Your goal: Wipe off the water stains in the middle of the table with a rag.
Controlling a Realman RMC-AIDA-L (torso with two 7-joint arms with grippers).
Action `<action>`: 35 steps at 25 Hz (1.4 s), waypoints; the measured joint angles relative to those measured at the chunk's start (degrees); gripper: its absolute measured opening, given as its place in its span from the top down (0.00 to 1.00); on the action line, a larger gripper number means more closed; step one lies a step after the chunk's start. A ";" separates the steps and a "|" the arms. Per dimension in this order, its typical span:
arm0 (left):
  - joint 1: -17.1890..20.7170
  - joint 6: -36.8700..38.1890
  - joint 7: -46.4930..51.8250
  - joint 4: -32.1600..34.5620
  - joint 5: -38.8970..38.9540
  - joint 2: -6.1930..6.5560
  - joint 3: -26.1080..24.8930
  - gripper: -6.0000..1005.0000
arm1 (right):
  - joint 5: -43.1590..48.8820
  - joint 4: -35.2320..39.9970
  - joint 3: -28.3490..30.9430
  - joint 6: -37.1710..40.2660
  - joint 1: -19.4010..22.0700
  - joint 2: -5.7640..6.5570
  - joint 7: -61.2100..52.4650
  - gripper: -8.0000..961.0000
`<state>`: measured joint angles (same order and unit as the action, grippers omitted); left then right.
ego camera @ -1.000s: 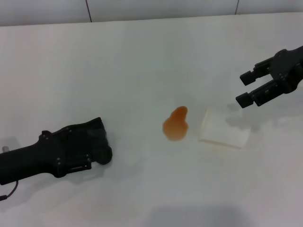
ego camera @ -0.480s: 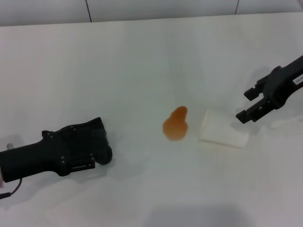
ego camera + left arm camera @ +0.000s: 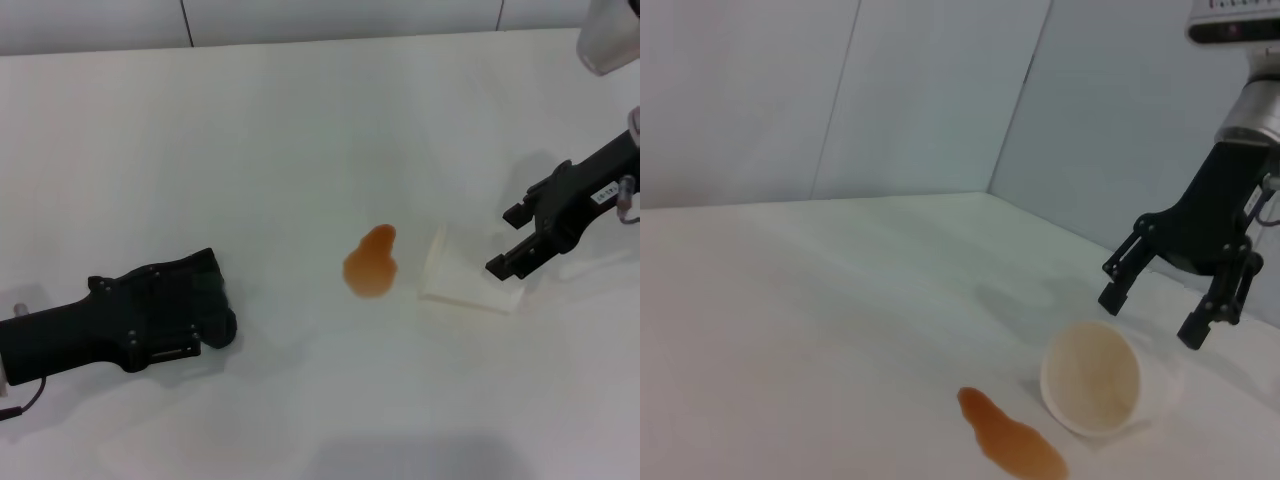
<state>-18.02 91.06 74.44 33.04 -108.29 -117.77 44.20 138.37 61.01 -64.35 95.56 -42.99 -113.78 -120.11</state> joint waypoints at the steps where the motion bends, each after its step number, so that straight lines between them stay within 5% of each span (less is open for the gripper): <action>1: 0.00 -0.01 0.00 0.00 0.00 0.00 0.00 0.13 | 0.01 0.02 -0.24 -0.22 0.03 -0.09 0.05 0.11; 35: -0.37 -0.01 0.00 0.00 0.02 -0.18 -0.36 0.13 | 1.47 -0.99 -9.34 -7.23 1.44 -1.42 -0.11 0.11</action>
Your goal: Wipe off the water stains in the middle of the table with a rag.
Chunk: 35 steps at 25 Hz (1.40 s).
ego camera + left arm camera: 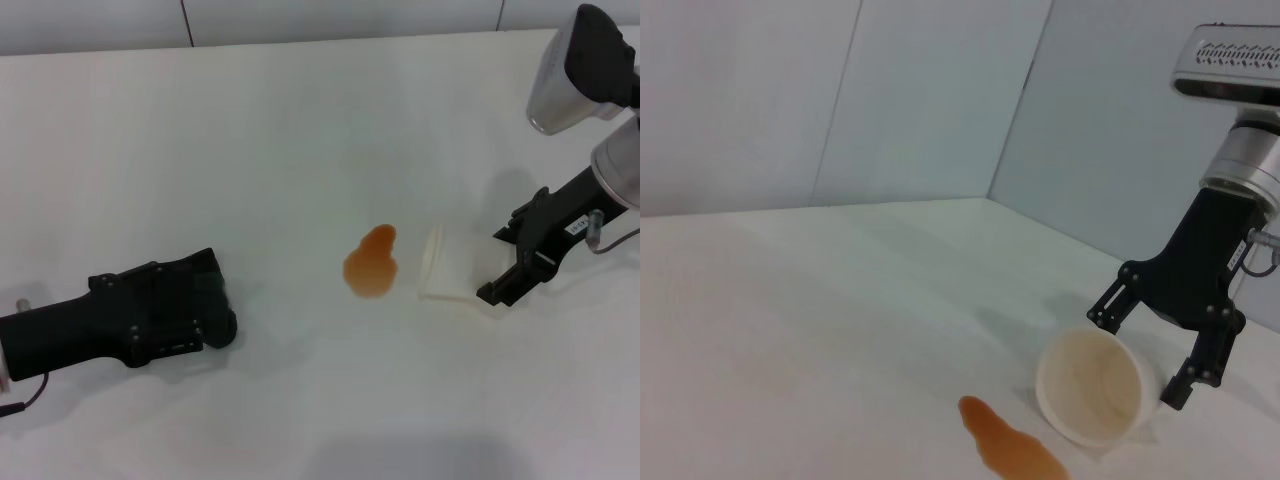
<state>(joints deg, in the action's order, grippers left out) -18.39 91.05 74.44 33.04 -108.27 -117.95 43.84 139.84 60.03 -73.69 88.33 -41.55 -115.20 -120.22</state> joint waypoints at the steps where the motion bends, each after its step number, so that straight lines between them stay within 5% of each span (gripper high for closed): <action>1: -0.02 0.00 0.00 0.00 0.00 -0.01 0.00 0.13 | -0.01 0.00 -0.24 -0.02 0.02 -0.01 0.03 0.11; 20: -0.33 -0.02 0.00 0.00 0.08 -0.09 0.02 0.13 | -0.29 -0.09 -3.02 -1.86 0.25 -0.11 -0.19 0.11; 25: -0.33 -0.06 0.00 0.00 0.21 -0.09 0.01 0.13 | -0.47 -0.06 -2.56 -1.71 0.21 -0.11 -0.19 0.24; 35: -0.33 -0.16 0.00 0.00 0.22 -0.06 0.01 0.13 | -1.35 3.45 -0.19 0.66 0.24 0.13 -0.17 0.30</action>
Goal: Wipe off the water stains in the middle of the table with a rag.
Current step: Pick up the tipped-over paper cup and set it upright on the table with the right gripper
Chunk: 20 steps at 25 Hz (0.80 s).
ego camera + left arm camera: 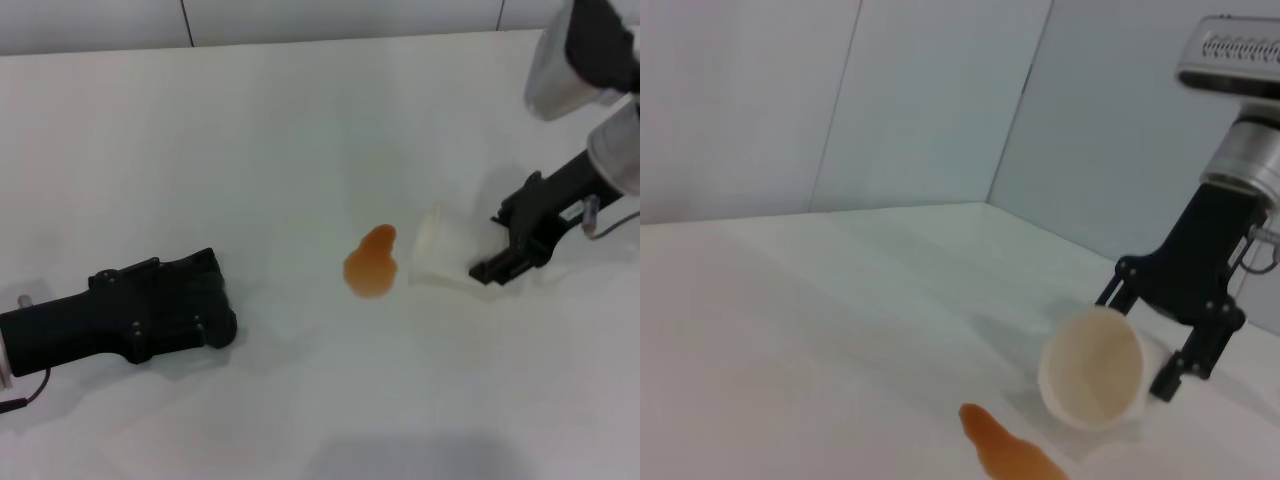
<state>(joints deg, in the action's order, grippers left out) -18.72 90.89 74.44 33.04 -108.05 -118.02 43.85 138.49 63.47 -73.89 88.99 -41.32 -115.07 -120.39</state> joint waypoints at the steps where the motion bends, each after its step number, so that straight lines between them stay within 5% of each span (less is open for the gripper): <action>1: 0.00 -0.01 0.00 0.00 -0.01 0.01 0.00 0.13 | -0.09 0.93 1.30 0.82 0.02 0.02 0.09 0.31; 5: 0.00 -0.04 0.00 0.00 0.12 0.11 0.00 0.13 | -3.40 4.79 7.97 3.15 1.09 0.03 2.00 0.33; 10: 0.00 -1.07 0.00 0.00 0.22 0.04 -0.07 0.13 | -18.27 5.94 15.16 0.87 6.94 -0.07 13.17 0.34; 20: 0.01 -1.39 0.00 0.00 0.39 -0.02 -0.09 0.13 | -42.68 -3.19 16.49 -3.66 18.19 -0.18 36.76 0.35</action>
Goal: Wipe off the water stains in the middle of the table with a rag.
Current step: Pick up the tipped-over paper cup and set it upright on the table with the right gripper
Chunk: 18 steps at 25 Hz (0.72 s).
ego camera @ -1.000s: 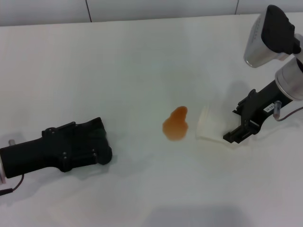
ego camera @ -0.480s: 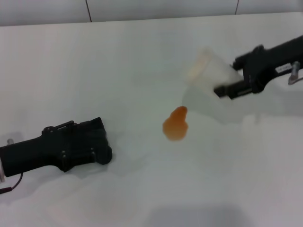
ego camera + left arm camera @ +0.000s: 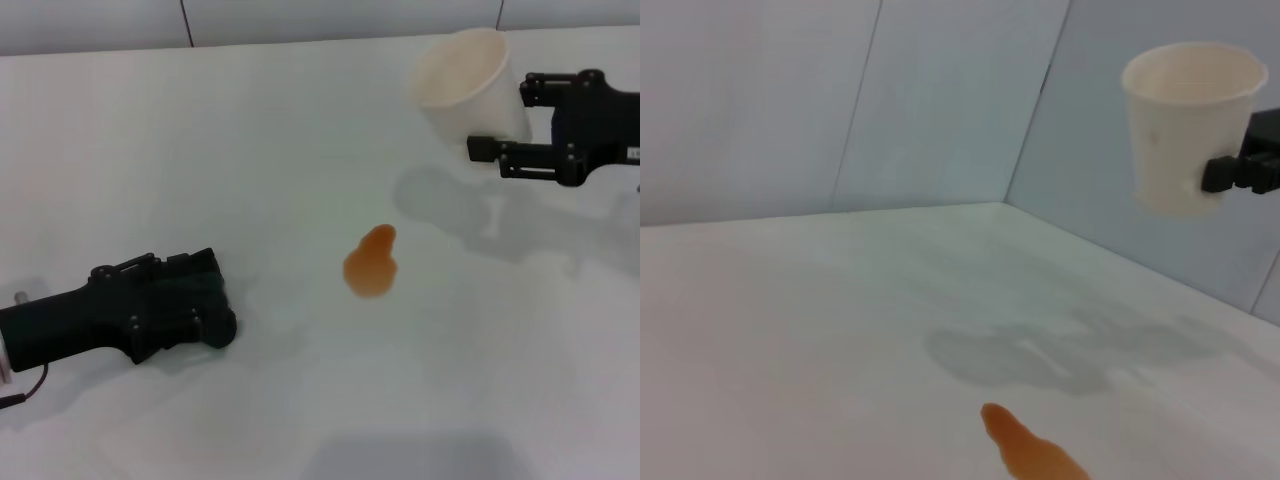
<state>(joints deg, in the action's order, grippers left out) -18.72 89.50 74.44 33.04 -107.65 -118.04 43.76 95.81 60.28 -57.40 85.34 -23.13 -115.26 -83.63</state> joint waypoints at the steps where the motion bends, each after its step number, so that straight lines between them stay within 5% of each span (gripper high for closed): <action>1: 0.00 -0.03 0.00 0.00 0.00 0.00 0.00 0.13 | -1.56 -2.07 0.01 -0.23 0.19 0.04 1.98 0.35; 18: -0.36 -0.77 0.75 0.00 0.09 -0.07 0.00 0.13 | -5.98 -22.86 -0.01 -5.49 0.28 -0.06 23.01 0.36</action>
<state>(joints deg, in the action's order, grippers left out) -19.07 88.74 75.18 33.04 -107.57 -118.11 43.76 89.83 37.42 -57.41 79.85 -22.85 -115.31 -60.62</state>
